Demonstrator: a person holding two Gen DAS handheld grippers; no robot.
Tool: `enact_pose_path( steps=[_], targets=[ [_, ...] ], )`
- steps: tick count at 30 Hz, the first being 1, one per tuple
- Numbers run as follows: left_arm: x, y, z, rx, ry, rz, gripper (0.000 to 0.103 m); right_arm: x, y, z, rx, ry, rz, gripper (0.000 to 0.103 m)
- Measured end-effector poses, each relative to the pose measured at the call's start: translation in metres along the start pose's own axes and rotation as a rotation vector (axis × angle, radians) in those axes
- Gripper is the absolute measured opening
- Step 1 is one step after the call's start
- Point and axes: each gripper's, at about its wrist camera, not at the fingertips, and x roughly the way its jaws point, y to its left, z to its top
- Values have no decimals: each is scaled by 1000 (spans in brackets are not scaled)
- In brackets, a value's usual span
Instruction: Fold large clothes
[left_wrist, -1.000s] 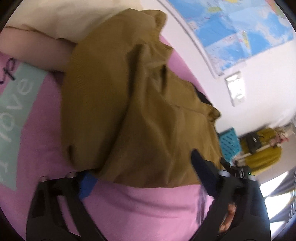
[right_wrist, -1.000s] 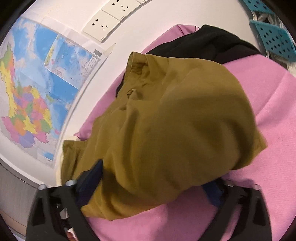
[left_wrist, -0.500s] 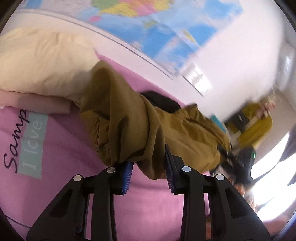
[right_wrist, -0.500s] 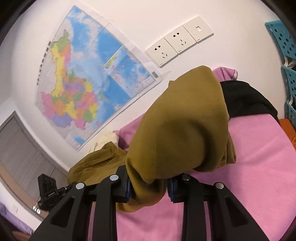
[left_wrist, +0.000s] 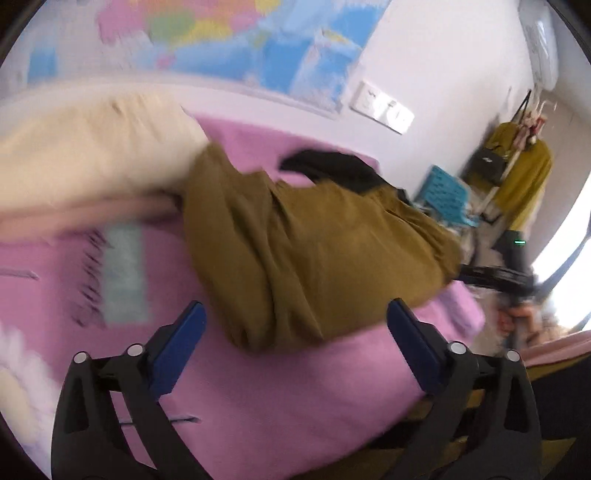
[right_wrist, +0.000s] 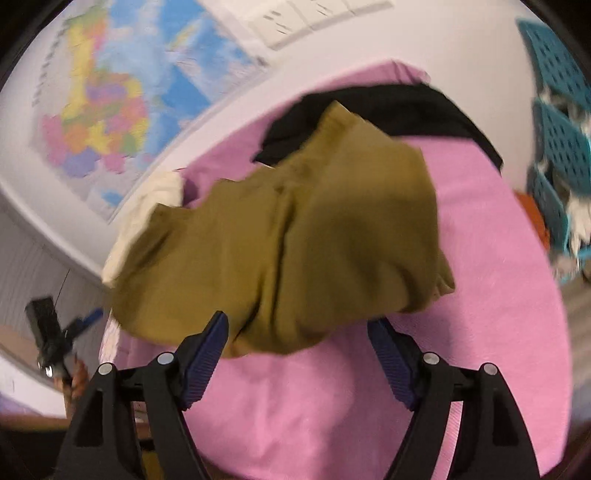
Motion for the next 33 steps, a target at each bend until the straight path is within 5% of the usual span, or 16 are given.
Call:
enact_pose_path(
  steps=[3,7,12,14,15,18,19,20,22,24,27,33],
  targets=[
    [2,21,3,-43,7,48,90,-26,11,0,-75,-85,20,76],
    [15,50,-8,-92,47,53,45,-37,2,5,-72,-158,-54,77],
    [38,45,-19,-57,57,47,5,-8,-24,12,7,-145,-137,77],
    [38,42,-18,-36,45,124,4,1,-27,13,20,-149,-169,74],
    [33,47,-16,-52,35,157,4,6,-29,14,25,-148,-185,64],
    [7,75,-16,-158,-10,130,1,16,-40,14,60,-137,-167,59],
    [1,78,-18,-138,-27,279,1,19,-41,14,71,-135,-161,59],
    [0,79,-20,-126,-18,313,1,20,-43,14,77,-133,-152,59],
    [0,95,-27,-221,22,213,1,21,-44,14,84,-134,-147,59],
    [-6,83,-28,-171,-17,174,3,18,-41,15,79,-131,-155,61],
    [-10,66,-22,-133,-66,89,63,13,-36,16,64,-144,-162,61],
    [30,68,-16,-168,13,44,65,-1,-31,26,33,-219,-165,70]
  ],
)
